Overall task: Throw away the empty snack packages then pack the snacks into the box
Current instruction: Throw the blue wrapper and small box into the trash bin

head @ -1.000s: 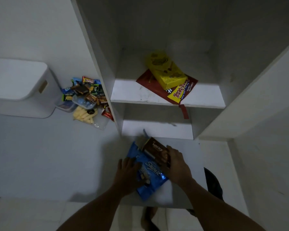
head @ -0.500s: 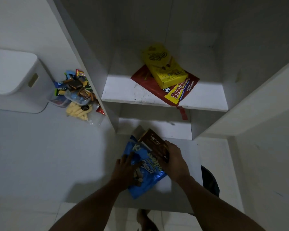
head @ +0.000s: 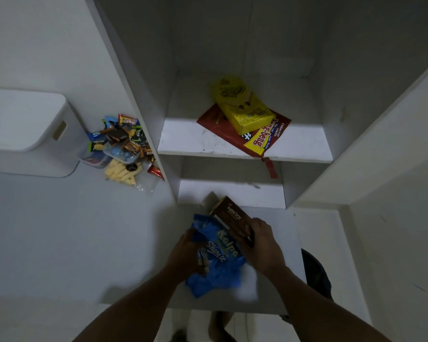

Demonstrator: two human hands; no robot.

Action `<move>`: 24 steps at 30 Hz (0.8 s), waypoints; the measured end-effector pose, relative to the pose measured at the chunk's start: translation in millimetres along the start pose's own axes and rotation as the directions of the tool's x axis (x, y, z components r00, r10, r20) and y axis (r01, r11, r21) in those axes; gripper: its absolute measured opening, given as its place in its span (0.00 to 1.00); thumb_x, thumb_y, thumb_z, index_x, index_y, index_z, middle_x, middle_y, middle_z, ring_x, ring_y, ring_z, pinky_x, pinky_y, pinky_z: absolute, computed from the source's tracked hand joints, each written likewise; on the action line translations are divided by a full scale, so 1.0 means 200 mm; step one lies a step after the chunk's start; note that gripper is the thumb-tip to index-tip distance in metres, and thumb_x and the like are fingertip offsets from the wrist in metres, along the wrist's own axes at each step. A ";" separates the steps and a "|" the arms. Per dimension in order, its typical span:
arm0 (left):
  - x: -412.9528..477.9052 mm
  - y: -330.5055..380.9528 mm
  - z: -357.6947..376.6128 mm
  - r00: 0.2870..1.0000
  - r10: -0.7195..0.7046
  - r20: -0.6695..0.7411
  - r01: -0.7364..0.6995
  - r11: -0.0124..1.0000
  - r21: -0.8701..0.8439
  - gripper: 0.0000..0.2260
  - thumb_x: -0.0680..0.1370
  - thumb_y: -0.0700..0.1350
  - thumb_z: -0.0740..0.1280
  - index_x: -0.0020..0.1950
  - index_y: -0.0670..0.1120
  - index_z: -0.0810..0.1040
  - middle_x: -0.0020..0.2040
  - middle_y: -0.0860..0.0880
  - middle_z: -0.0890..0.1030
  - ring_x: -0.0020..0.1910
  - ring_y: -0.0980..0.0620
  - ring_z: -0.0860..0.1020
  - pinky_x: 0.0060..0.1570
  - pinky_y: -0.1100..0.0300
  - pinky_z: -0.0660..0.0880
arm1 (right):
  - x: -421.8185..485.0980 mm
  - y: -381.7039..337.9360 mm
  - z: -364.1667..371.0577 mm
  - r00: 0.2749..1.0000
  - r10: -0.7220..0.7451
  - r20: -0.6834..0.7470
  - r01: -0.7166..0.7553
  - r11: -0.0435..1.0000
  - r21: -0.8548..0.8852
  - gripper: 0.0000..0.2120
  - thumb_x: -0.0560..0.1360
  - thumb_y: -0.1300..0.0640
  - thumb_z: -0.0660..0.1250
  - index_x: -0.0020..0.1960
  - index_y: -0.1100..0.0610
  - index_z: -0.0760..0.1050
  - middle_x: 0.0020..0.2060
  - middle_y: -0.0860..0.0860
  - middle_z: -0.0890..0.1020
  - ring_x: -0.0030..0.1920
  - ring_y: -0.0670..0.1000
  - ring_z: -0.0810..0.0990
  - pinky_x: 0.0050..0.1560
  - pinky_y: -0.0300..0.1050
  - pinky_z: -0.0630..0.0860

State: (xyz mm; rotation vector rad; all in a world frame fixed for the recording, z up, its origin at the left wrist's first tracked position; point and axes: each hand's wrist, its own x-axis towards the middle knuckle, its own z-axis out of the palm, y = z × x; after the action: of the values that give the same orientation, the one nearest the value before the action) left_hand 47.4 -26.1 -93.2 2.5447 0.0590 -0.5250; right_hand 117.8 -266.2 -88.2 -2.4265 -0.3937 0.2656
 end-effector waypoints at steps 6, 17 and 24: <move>-0.06 -0.02 0.11 0.992 0.123 0.015 -0.124 0.971 0.202 0.48 0.57 0.78 0.66 0.74 0.59 0.65 0.80 0.43 0.49 0.77 0.36 0.53 0.69 0.34 0.60 | -0.14 -0.05 0.03 0.992 0.058 -0.111 -0.060 0.998 -0.007 0.28 0.75 0.45 0.67 0.71 0.52 0.67 0.63 0.50 0.73 0.61 0.48 0.70 0.51 0.42 0.75; 0.06 0.00 0.21 0.950 0.233 0.209 -0.300 0.865 0.401 0.61 0.49 0.81 0.59 0.69 0.66 0.22 0.75 0.51 0.27 0.72 0.31 0.27 0.61 0.19 0.38 | -0.42 -0.06 0.06 0.969 0.108 -0.221 -0.096 0.993 0.063 0.30 0.73 0.36 0.63 0.70 0.51 0.69 0.61 0.44 0.74 0.59 0.43 0.70 0.48 0.27 0.67; 0.07 0.09 0.17 0.954 0.216 0.210 -0.289 0.855 0.431 0.61 0.53 0.74 0.74 0.80 0.59 0.48 0.80 0.48 0.38 0.78 0.38 0.44 0.71 0.34 0.52 | -0.44 0.01 0.07 0.966 0.150 -0.212 -0.144 0.989 0.045 0.30 0.74 0.46 0.70 0.72 0.51 0.66 0.64 0.47 0.74 0.62 0.44 0.70 0.50 0.28 0.67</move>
State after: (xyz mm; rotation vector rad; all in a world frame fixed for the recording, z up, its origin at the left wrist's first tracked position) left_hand 49.9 -60.3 -116.5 2.8900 -0.5118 -0.6942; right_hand 32.4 -289.7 -91.4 -2.4279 -0.1122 0.0697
